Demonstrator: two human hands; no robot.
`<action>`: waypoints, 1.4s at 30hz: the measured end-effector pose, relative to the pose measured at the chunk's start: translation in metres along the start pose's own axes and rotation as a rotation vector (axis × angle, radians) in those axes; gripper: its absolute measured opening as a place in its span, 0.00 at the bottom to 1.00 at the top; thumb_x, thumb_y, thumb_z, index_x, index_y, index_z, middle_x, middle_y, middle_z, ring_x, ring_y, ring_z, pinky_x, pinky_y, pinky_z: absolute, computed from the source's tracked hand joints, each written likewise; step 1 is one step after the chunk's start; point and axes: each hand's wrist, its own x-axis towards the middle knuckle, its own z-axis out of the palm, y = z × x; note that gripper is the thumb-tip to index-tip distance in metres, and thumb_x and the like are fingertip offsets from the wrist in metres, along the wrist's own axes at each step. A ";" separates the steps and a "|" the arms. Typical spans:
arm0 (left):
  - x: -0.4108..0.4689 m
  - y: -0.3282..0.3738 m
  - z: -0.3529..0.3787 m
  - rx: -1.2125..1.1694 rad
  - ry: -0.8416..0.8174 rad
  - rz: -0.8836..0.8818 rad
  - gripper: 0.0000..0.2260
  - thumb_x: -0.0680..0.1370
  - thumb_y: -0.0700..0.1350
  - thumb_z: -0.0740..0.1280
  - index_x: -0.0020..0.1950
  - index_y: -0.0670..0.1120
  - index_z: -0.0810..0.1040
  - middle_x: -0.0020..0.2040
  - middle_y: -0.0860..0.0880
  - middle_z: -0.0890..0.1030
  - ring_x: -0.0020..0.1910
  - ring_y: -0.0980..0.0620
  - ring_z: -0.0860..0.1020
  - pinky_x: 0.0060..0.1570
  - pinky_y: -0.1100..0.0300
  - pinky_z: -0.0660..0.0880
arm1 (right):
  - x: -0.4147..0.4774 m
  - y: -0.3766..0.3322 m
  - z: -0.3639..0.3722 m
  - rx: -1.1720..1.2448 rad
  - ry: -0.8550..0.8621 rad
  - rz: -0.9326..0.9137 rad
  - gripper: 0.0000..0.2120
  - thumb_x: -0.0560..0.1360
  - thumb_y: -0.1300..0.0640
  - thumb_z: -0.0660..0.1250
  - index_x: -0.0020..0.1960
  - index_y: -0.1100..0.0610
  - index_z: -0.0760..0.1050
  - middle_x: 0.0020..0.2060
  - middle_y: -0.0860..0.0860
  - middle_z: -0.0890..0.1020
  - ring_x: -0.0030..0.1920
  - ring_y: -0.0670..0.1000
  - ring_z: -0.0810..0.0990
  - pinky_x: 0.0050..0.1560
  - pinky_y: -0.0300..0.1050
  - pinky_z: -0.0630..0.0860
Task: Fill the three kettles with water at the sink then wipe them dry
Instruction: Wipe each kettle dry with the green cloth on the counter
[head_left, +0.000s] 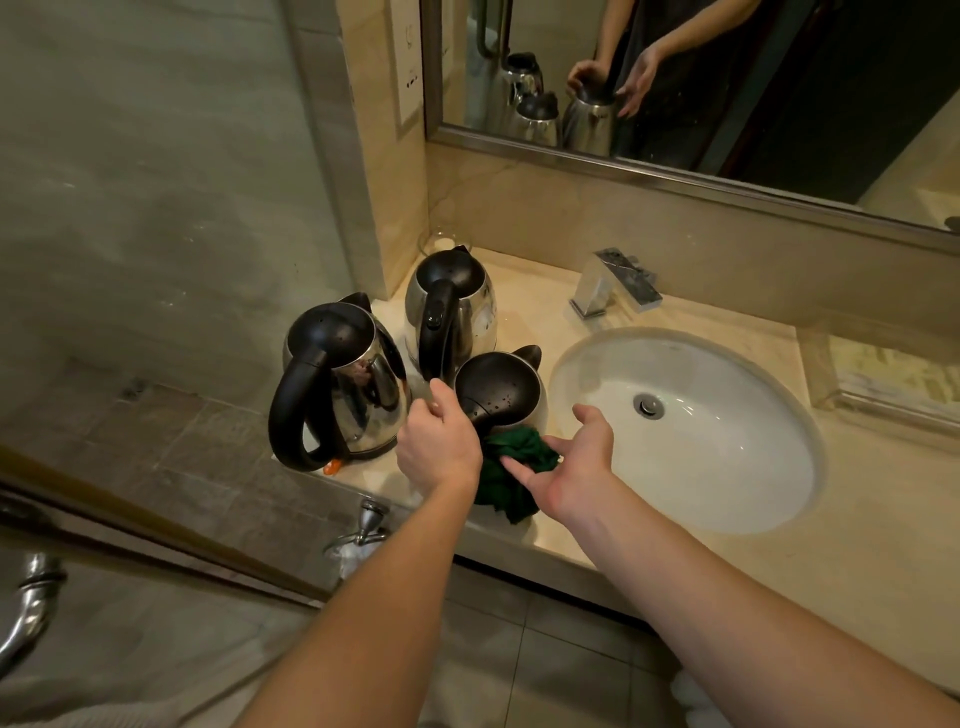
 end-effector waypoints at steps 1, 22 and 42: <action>0.000 0.000 0.000 -0.003 0.003 -0.004 0.25 0.83 0.57 0.53 0.39 0.41 0.76 0.37 0.46 0.78 0.40 0.48 0.75 0.42 0.55 0.65 | -0.003 -0.003 0.002 0.003 -0.006 -0.004 0.28 0.78 0.46 0.61 0.70 0.64 0.66 0.67 0.62 0.68 0.65 0.66 0.71 0.63 0.63 0.74; 0.001 -0.001 0.002 0.037 0.013 -0.025 0.24 0.83 0.57 0.53 0.40 0.42 0.77 0.38 0.46 0.79 0.40 0.49 0.76 0.42 0.55 0.66 | 0.020 0.013 -0.001 -0.042 -0.027 0.011 0.36 0.77 0.42 0.62 0.77 0.59 0.56 0.72 0.61 0.66 0.73 0.63 0.63 0.73 0.65 0.60; 0.004 -0.002 0.003 0.060 0.004 0.016 0.25 0.84 0.56 0.53 0.41 0.40 0.78 0.38 0.45 0.78 0.39 0.49 0.74 0.42 0.55 0.66 | 0.003 -0.005 -0.003 -0.227 -0.149 -0.169 0.31 0.80 0.44 0.59 0.78 0.57 0.57 0.76 0.54 0.61 0.77 0.57 0.57 0.74 0.60 0.60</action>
